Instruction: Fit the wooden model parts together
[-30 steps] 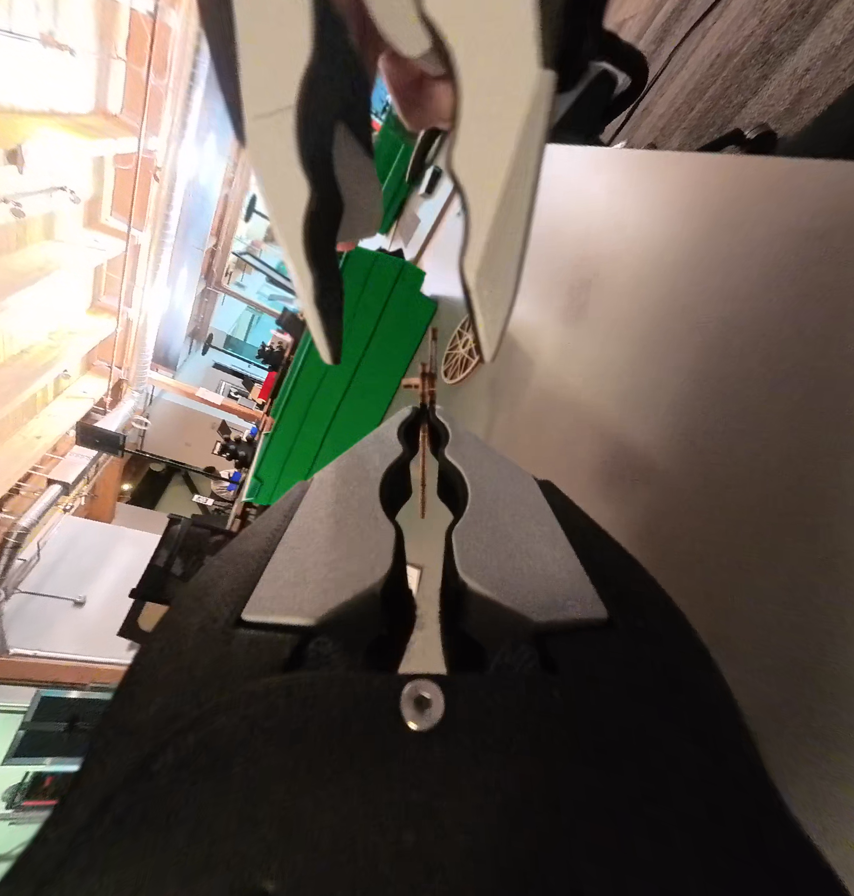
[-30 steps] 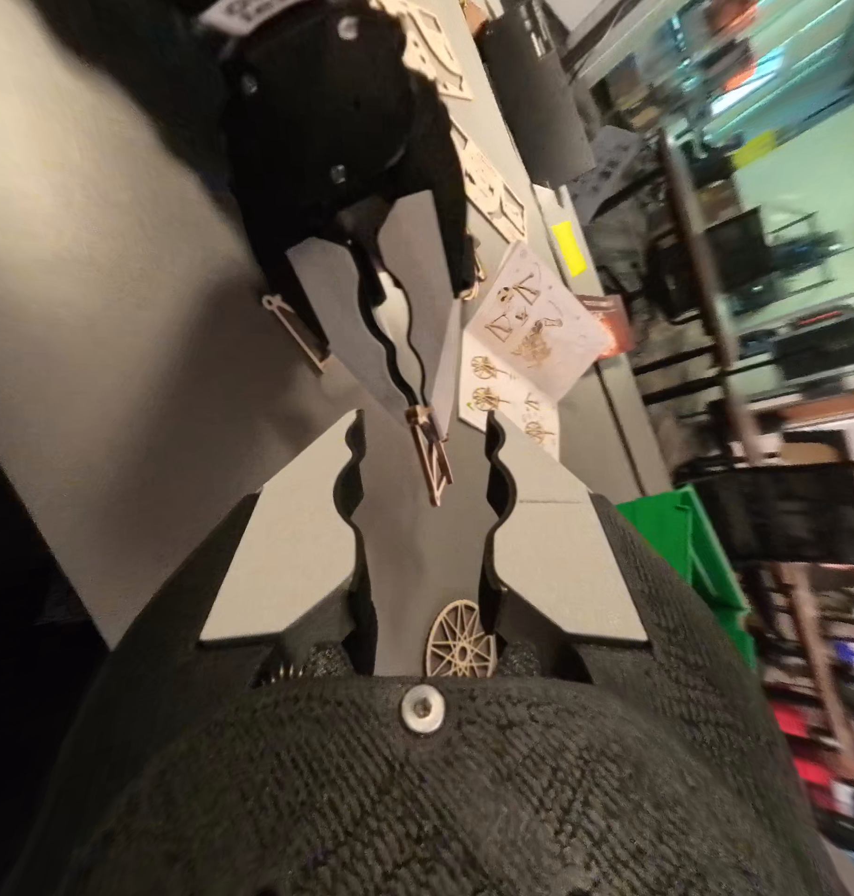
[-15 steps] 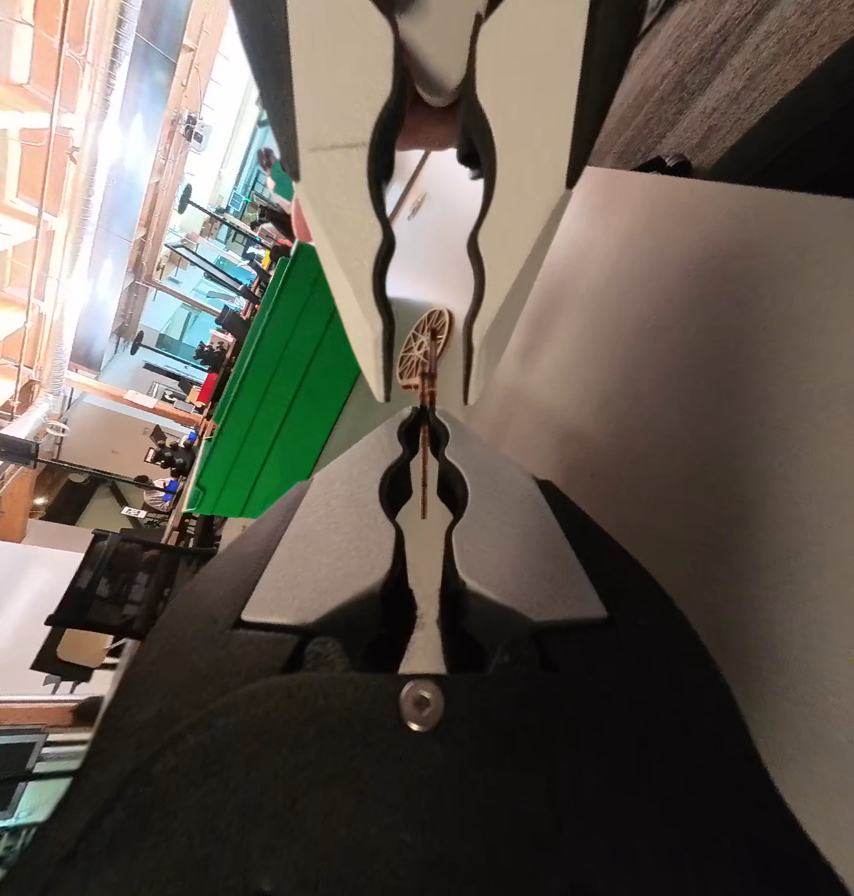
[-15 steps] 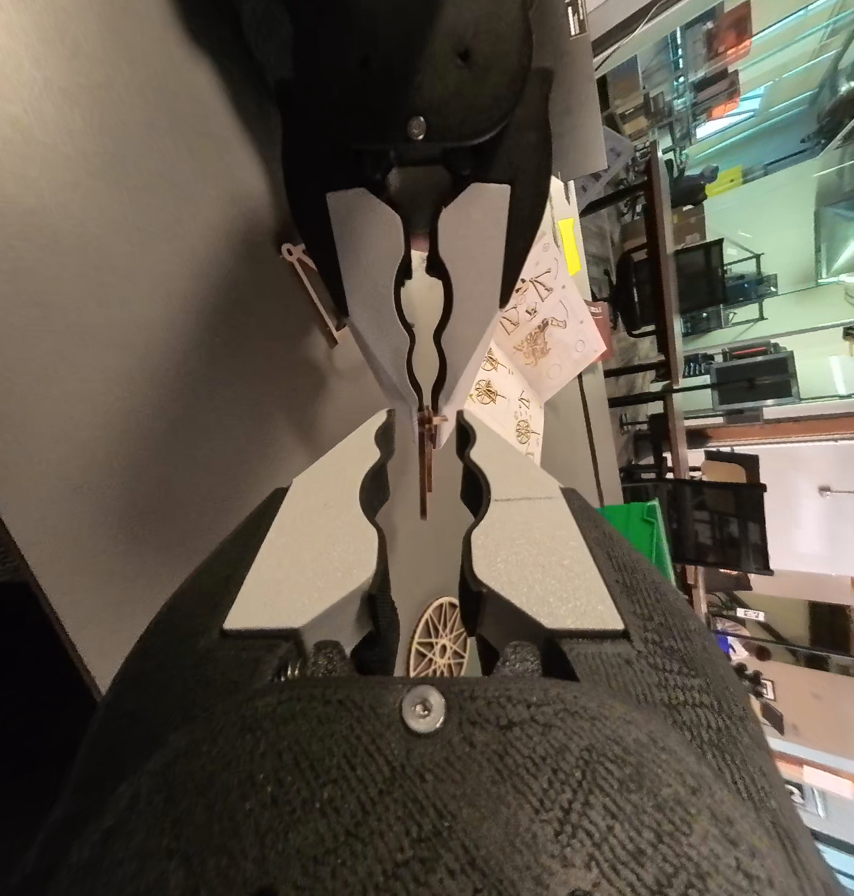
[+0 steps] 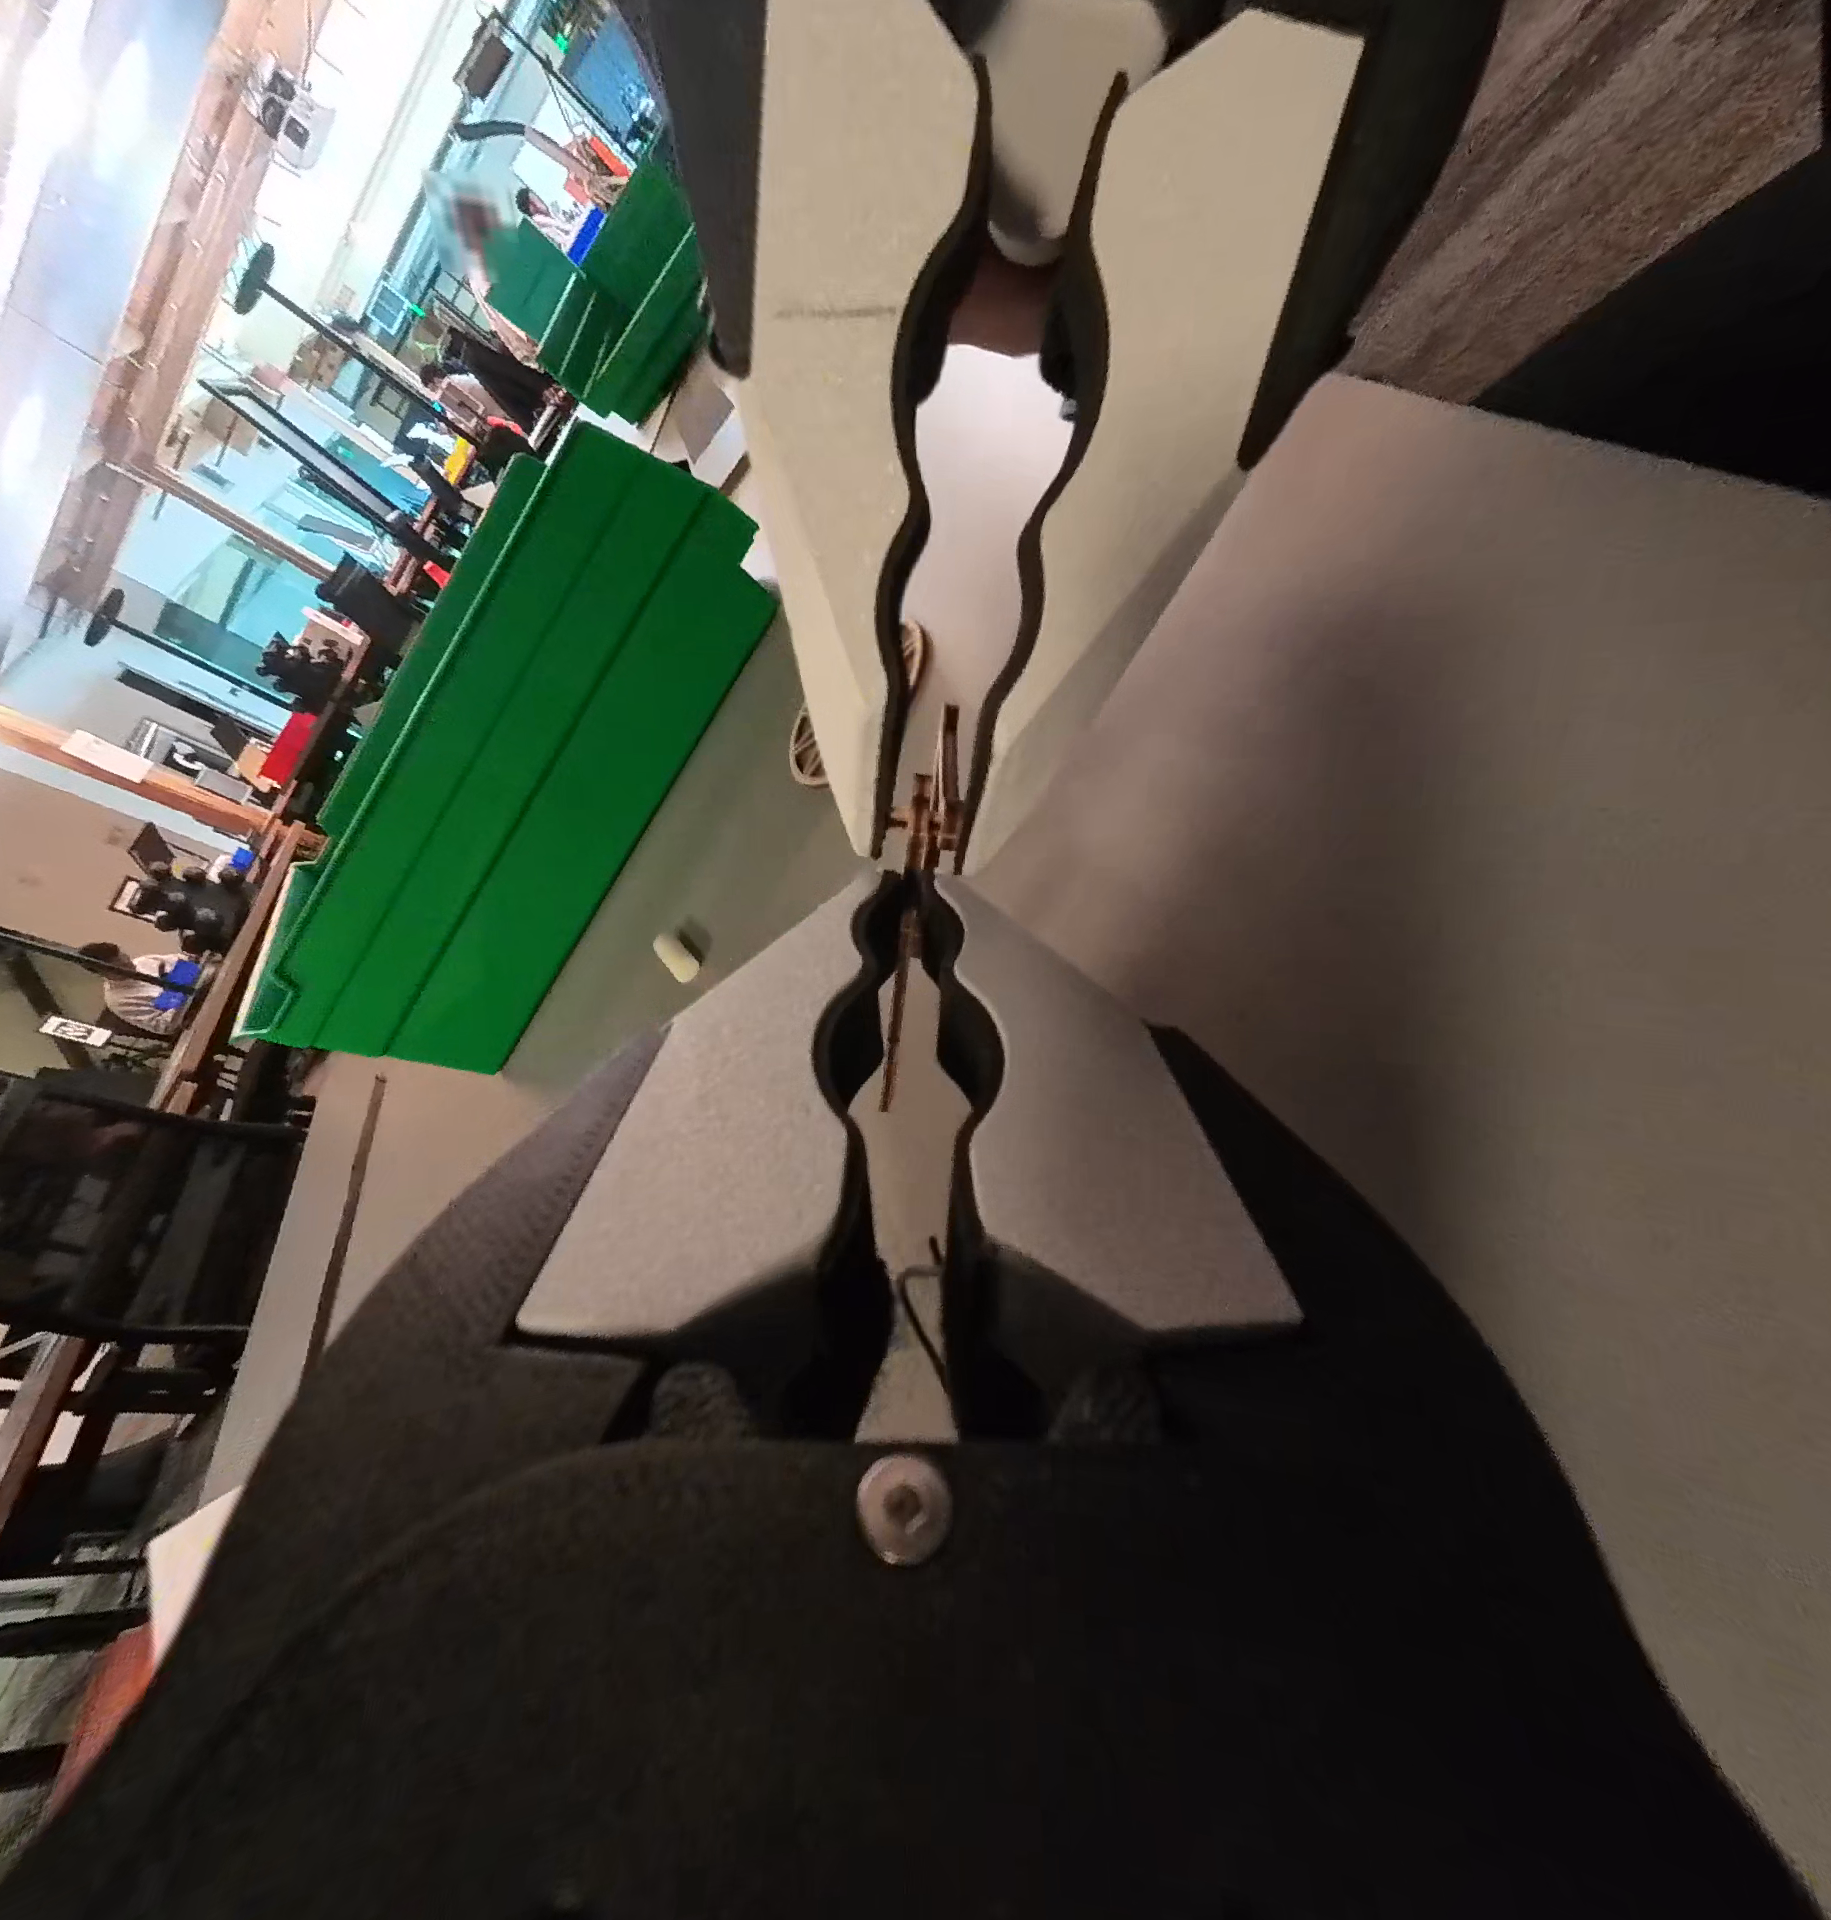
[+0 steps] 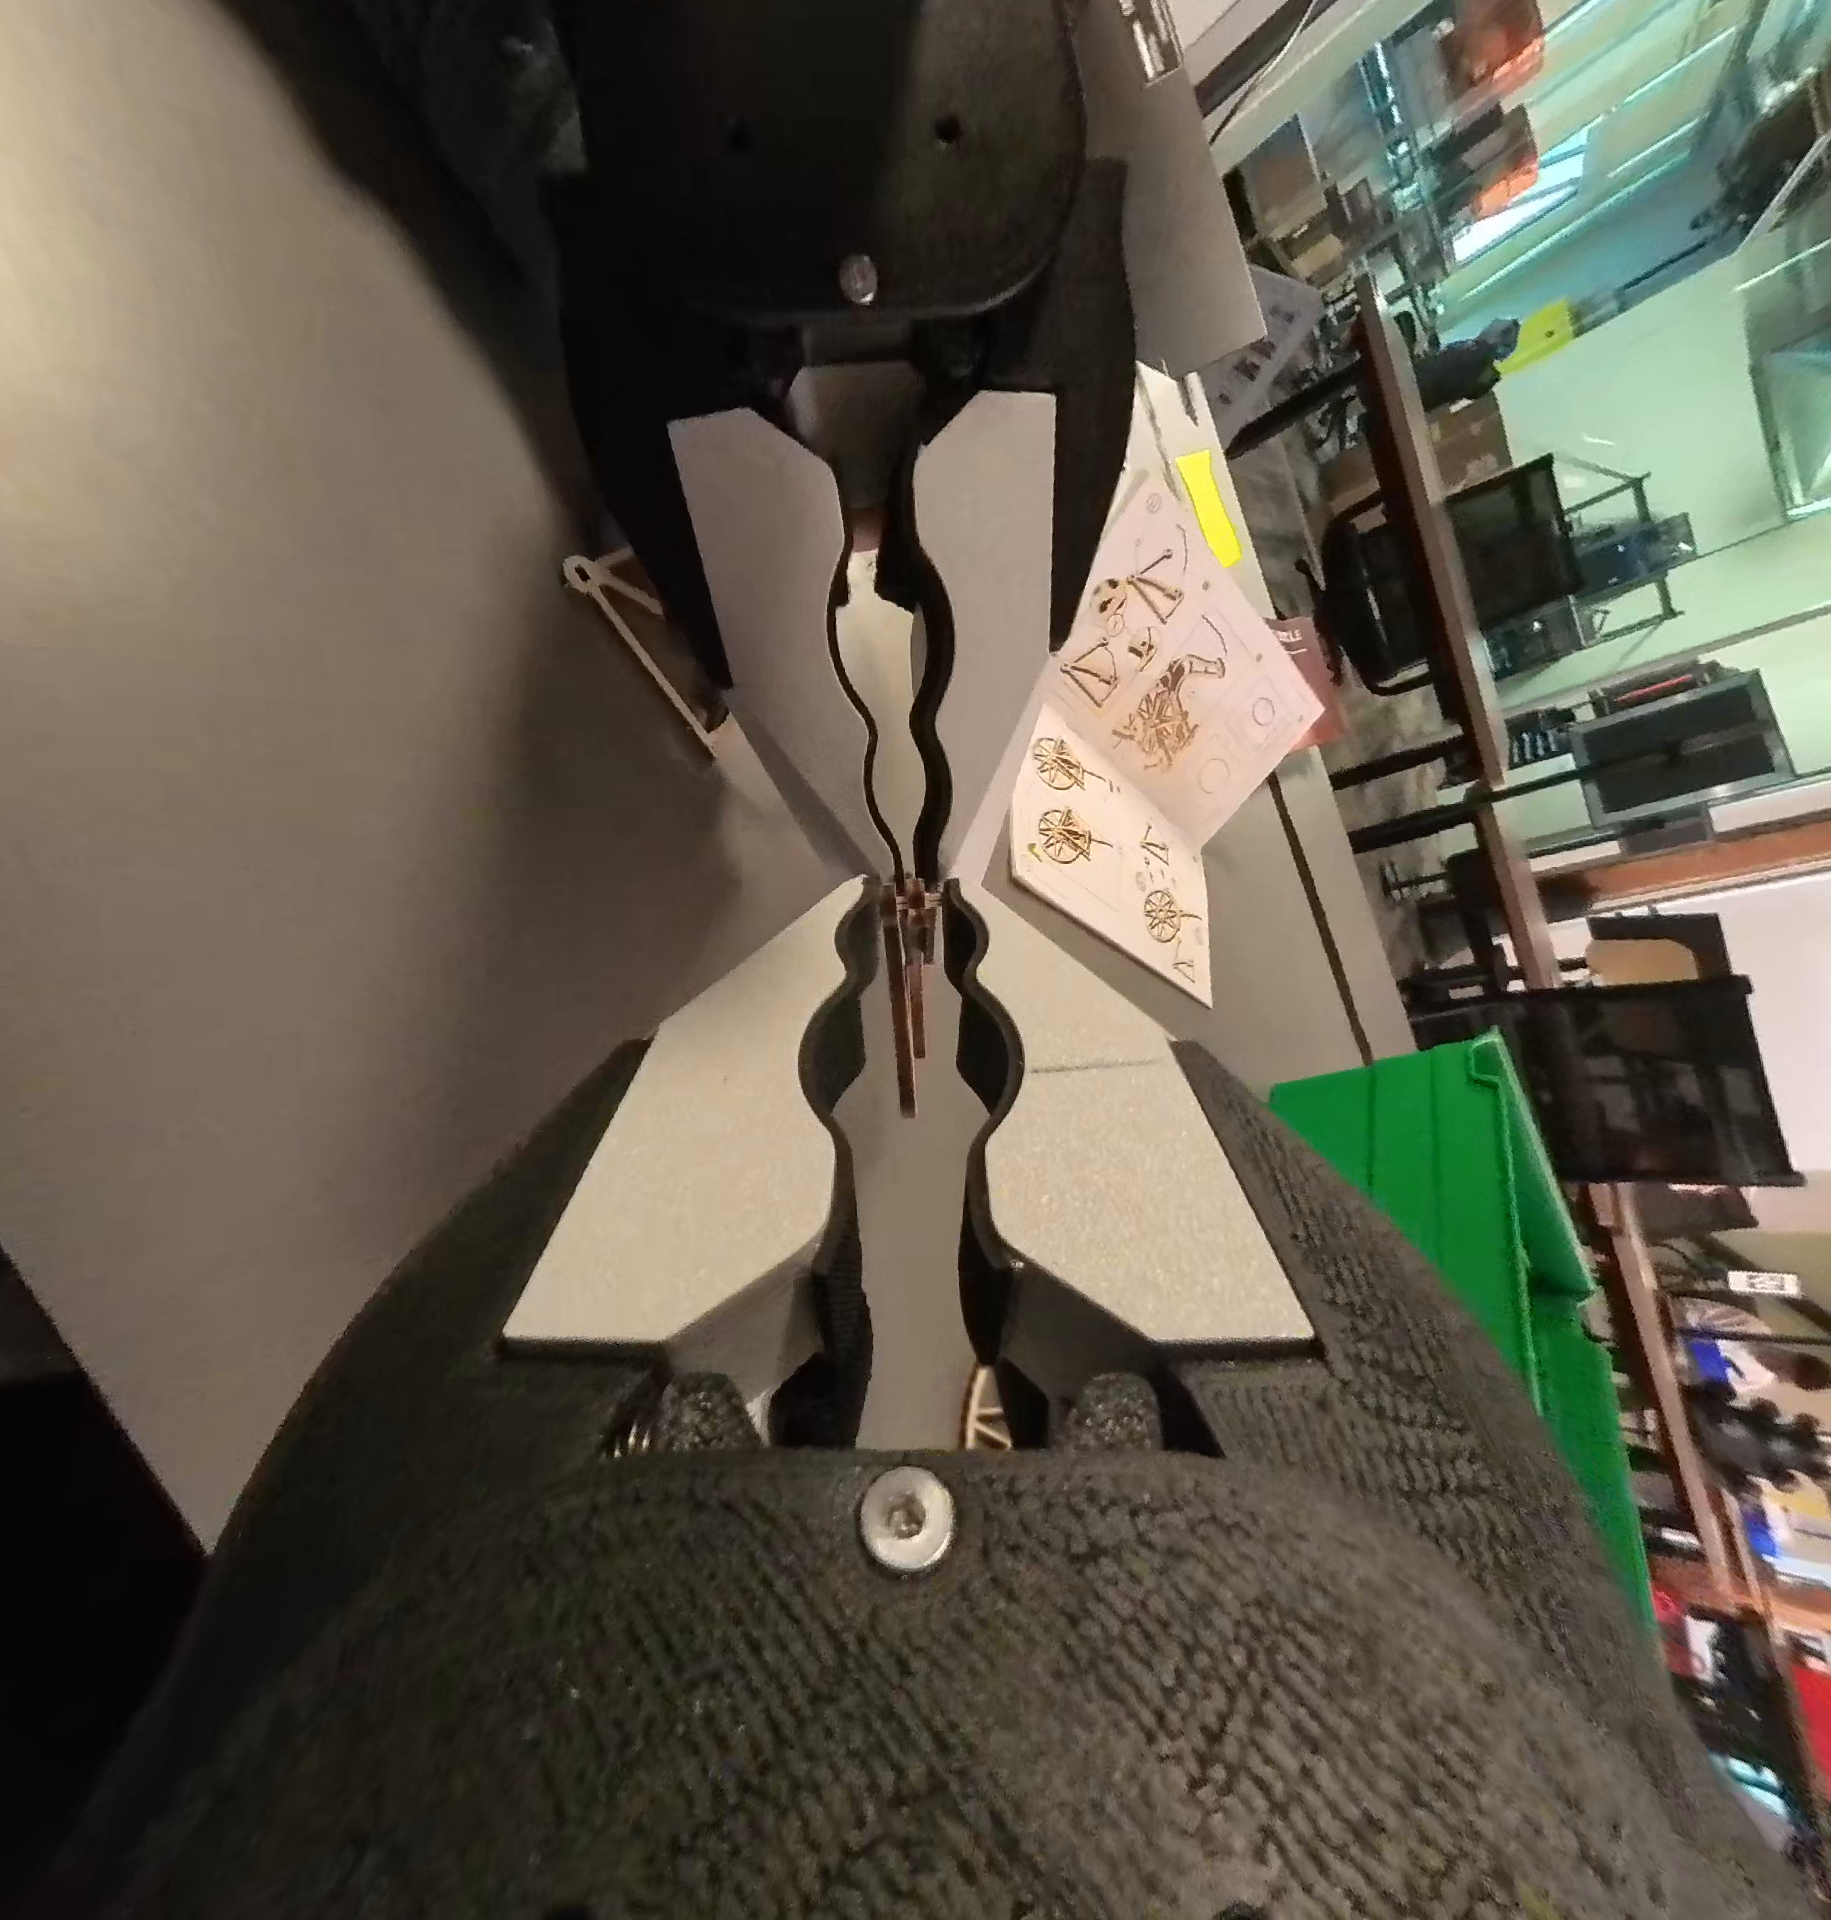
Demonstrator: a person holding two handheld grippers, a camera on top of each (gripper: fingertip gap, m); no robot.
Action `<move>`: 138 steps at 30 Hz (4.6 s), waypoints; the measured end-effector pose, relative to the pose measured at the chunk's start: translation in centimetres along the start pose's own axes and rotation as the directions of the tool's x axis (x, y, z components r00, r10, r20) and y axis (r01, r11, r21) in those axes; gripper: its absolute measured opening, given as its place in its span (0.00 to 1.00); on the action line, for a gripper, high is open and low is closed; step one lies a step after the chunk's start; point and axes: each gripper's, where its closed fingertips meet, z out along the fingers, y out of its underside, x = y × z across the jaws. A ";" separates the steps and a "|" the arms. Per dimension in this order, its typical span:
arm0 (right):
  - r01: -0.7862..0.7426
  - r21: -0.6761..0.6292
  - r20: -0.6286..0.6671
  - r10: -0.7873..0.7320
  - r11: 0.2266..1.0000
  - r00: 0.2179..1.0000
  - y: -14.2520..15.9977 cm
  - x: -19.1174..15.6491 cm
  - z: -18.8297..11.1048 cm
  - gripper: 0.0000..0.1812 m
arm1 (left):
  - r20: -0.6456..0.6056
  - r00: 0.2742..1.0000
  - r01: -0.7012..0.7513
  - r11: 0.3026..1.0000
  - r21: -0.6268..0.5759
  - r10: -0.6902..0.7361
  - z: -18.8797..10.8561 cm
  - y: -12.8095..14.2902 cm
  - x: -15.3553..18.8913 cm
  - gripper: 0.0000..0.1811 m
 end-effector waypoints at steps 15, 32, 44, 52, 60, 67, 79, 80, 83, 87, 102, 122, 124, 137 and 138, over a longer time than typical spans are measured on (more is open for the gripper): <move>-0.062 0.023 0.045 0.061 0.998 0.997 0.1 -0.1 0.2 0.05 | -0.024 0.999 0.031 1.000 -0.007 -0.031 0.2 0.3 0.1 0.01; -0.136 0.034 0.062 0.134 0.990 0.989 0.2 0.0 0.2 0.05 | -0.037 0.999 0.036 0.999 -0.011 -0.036 0.2 0.4 0.3 0.01; -0.157 0.048 0.060 0.154 0.986 0.986 0.3 0.0 0.2 0.07 | -0.041 0.998 0.045 0.999 -0.007 -0.045 0.2 0.4 0.4 0.01; -0.133 0.061 0.039 0.131 0.989 0.991 0.2 0.2 -0.1 0.11 | -0.033 0.998 0.049 0.999 -0.012 -0.049 0.2 0.5 0.2 0.01; -0.075 0.048 0.064 0.072 0.996 0.995 0.2 -0.2 -0.1 0.07 | -0.037 0.998 0.049 0.999 -0.013 -0.050 0.2 0.6 0.3 0.01; -0.056 0.038 0.068 0.053 0.998 0.996 0.3 -0.4 -0.1 0.06 | -0.047 0.997 0.055 0.998 -0.020 -0.056 0.3 0.7 0.4 0.01; -0.090 0.046 0.077 0.086 0.995 0.993 0.2 -0.3 -0.2 0.11 | -0.047 0.997 0.057 0.998 -0.016 -0.058 0.2 0.7 0.3 0.01; -0.093 0.050 0.076 0.089 0.994 0.993 0.2 -0.3 -0.2 0.11 | -0.047 0.997 0.060 0.998 -0.014 -0.060 0.2 0.6 0.3 0.01; -0.091 0.045 0.074 0.087 0.995 0.993 0.3 -0.2 -0.3 0.09 | -0.048 0.997 0.060 0.998 -0.014 -0.060 0.2 0.6 0.3 0.01; -0.080 0.023 0.096 0.077 0.997 0.992 0.7 -0.4 -0.2 0.08 | -0.046 0.997 0.058 0.998 -0.013 -0.059 0.2 0.7 0.3 0.01; -0.231 0.035 0.010 0.231 0.972 0.973 1.4 0.2 -0.9 0.10 | 0.063 0.995 0.087 0.992 -0.088 -0.082 0.3 2.2 -1.5 0.01; -0.156 -0.046 0.040 0.158 0.987 0.987 2.2 0.7 -0.2 0.00 | 0.014 0.997 0.073 0.997 0.031 -0.073 -0.2 0.5 -0.8 0.02; -0.170 -0.038 0.040 0.171 0.985 0.984 2.2 1.0 -0.3 0.00 | 0.012 0.996 0.084 0.995 0.058 -0.085 -0.4 0.1 -0.9 0.05; -0.102 0.002 0.026 0.101 0.995 0.995 2.3 1.4 -0.7 0.00 | 0.062 0.995 0.070 0.995 0.074 -0.074 -0.6 -0.1 -1.5 0.11; -0.102 -0.001 0.022 0.102 0.995 0.994 2.4 1.5 -0.7 0.00 | 0.046 0.996 0.072 0.992 0.099 -0.077 -0.8 -0.5 -1.3 0.12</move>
